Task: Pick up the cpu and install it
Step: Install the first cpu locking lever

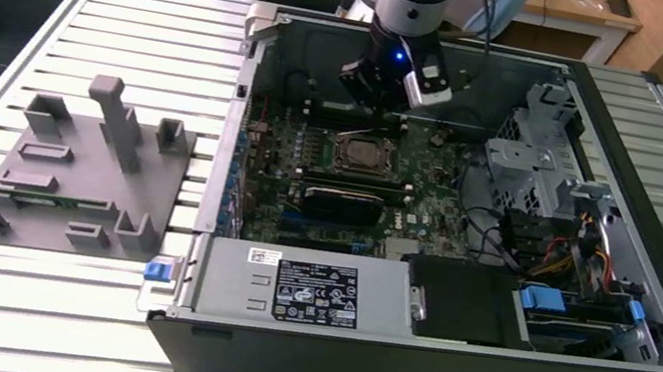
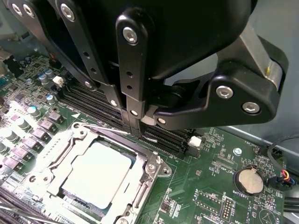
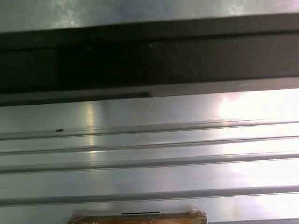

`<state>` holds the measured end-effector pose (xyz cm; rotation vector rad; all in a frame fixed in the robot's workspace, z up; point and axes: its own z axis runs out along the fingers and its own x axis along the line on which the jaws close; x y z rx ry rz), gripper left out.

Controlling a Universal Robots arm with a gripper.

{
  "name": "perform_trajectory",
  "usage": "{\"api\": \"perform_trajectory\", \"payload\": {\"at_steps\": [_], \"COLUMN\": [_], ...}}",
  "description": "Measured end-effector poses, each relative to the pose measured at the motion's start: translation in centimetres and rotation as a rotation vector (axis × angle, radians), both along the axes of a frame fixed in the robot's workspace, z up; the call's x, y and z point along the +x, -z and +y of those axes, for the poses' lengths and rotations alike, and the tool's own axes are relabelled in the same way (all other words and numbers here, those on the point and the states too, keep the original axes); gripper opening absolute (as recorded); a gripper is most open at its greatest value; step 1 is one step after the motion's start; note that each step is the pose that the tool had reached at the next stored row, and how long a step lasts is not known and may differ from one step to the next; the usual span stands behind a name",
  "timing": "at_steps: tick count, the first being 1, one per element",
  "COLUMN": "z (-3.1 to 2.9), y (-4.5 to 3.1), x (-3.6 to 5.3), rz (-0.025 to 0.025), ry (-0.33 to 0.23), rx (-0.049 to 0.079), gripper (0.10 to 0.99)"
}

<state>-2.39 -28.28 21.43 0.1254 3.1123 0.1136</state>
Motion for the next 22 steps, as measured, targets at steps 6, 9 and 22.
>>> {"api": "perform_trajectory", "payload": {"at_steps": [6, 9, 22], "z": [0.00, 0.00, 0.00], "y": [0.24, 0.37, 0.99], "x": [0.11, 0.21, 0.43], "rz": [0.0000, 0.0006, 0.0046], "ry": [0.000, 0.000, 0.000], "rx": [0.000, 0.000, 0.000], "gripper": [0.106, 0.106, 0.106]}}
